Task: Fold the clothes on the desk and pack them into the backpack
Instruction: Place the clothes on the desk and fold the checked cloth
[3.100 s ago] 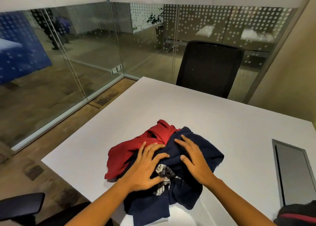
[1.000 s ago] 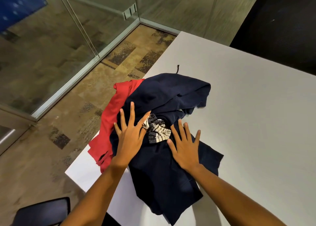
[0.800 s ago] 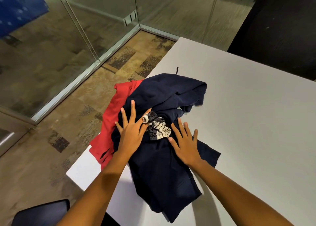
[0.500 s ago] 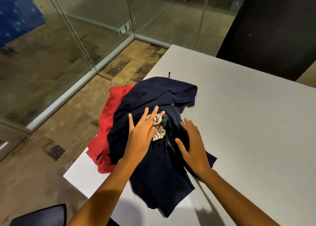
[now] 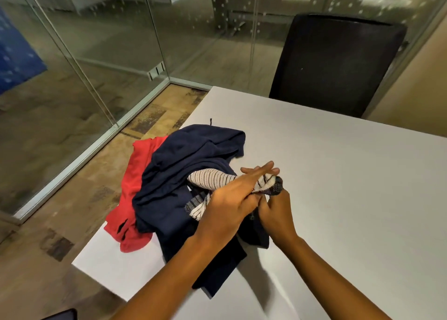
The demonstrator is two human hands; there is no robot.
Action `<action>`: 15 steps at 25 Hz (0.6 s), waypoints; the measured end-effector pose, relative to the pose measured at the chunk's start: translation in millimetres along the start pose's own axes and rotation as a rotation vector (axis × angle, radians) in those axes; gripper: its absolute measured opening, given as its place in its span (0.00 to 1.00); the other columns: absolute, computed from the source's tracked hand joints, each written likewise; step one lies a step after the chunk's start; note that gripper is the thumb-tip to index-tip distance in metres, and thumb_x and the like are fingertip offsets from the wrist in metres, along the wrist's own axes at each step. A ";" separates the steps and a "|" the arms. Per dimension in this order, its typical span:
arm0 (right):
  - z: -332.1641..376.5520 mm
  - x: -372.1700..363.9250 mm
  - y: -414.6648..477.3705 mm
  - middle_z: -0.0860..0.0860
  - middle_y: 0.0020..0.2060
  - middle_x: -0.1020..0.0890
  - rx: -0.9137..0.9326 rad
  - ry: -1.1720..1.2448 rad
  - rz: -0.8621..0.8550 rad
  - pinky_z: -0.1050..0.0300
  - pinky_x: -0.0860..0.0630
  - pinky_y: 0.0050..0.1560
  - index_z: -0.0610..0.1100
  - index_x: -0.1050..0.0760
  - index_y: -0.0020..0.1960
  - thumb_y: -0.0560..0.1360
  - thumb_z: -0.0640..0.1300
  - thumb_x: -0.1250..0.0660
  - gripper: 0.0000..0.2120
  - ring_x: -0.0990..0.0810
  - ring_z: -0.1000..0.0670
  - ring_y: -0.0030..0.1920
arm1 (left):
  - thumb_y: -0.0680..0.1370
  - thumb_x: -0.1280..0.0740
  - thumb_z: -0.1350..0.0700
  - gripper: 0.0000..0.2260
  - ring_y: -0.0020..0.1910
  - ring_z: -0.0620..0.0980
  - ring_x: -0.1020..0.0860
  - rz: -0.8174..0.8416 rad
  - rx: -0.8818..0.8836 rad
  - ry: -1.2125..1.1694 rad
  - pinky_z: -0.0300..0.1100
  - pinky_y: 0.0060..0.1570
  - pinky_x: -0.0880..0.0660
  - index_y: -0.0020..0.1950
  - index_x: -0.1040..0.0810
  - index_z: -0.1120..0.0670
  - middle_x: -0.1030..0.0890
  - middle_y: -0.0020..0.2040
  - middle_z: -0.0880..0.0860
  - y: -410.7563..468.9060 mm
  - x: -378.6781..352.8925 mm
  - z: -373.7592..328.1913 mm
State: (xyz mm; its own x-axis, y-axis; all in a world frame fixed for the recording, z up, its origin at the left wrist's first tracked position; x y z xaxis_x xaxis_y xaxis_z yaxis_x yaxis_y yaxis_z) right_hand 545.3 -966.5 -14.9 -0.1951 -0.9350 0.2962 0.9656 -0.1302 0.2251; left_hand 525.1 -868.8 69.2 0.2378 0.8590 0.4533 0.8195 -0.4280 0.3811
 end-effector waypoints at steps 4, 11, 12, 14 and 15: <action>23.3 62.9 -5.7 0.60 0.38 0.22 0.090 -0.116 -0.214 0.70 0.29 0.39 0.42 0.25 0.53 0.73 0.35 0.45 0.14 0.22 0.63 0.39 | 0.79 0.36 0.56 0.19 0.67 0.42 0.28 -0.015 -0.045 0.016 0.39 0.67 0.33 0.70 0.28 0.53 0.23 0.66 0.47 6.7 -14.2 -16.4; 27.7 189.5 -28.0 0.48 0.40 0.22 0.076 -0.521 -0.652 0.62 0.36 0.37 0.40 0.26 0.56 0.77 0.31 0.40 0.11 0.25 0.47 0.37 | 0.81 0.45 0.43 0.16 0.63 0.39 0.27 -0.038 0.214 0.052 0.41 0.63 0.30 0.68 0.31 0.42 0.22 0.60 0.36 -16.3 -43.6 60.0; 28.5 200.3 -34.2 0.45 0.43 0.21 0.092 -0.590 -0.689 0.62 0.36 0.38 0.39 0.25 0.58 0.75 0.30 0.38 0.13 0.24 0.46 0.39 | 0.81 0.46 0.42 0.16 0.62 0.40 0.26 -0.020 0.250 0.110 0.44 0.62 0.28 0.67 0.30 0.42 0.22 0.60 0.37 -21.2 -50.4 75.9; 26.6 208.5 -45.1 0.42 0.47 0.21 0.120 -0.772 -0.692 0.60 0.32 0.38 0.39 0.25 0.62 0.72 0.28 0.34 0.19 0.23 0.45 0.38 | 0.81 0.45 0.44 0.16 0.62 0.43 0.26 0.055 0.294 0.239 0.48 0.62 0.28 0.67 0.29 0.42 0.23 0.61 0.41 -30.5 -67.1 101.9; 20.8 208.4 -49.6 0.41 0.49 0.21 0.112 -0.850 -0.658 0.58 0.29 0.37 0.39 0.26 0.63 0.71 0.28 0.32 0.22 0.23 0.44 0.38 | 0.82 0.44 0.46 0.15 0.63 0.46 0.27 0.091 0.299 0.302 0.47 0.64 0.29 0.68 0.29 0.44 0.23 0.63 0.44 -34.3 -75.6 110.6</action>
State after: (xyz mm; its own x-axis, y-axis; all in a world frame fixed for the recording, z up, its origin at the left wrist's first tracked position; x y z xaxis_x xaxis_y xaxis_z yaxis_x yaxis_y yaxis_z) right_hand 453.1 -1148.0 54.9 -0.7667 -0.1520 0.6238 0.6151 -0.4521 0.6459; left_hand 536.7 -887.9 -67.3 0.1891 0.6820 0.7064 0.9280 -0.3593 0.0985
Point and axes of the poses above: each hand's wrist, its own y-axis towards the middle knuckle, its own x-axis out of the back of the hand, z = x × y, the point moved 10 cm from there along y, towards the middle knuckle
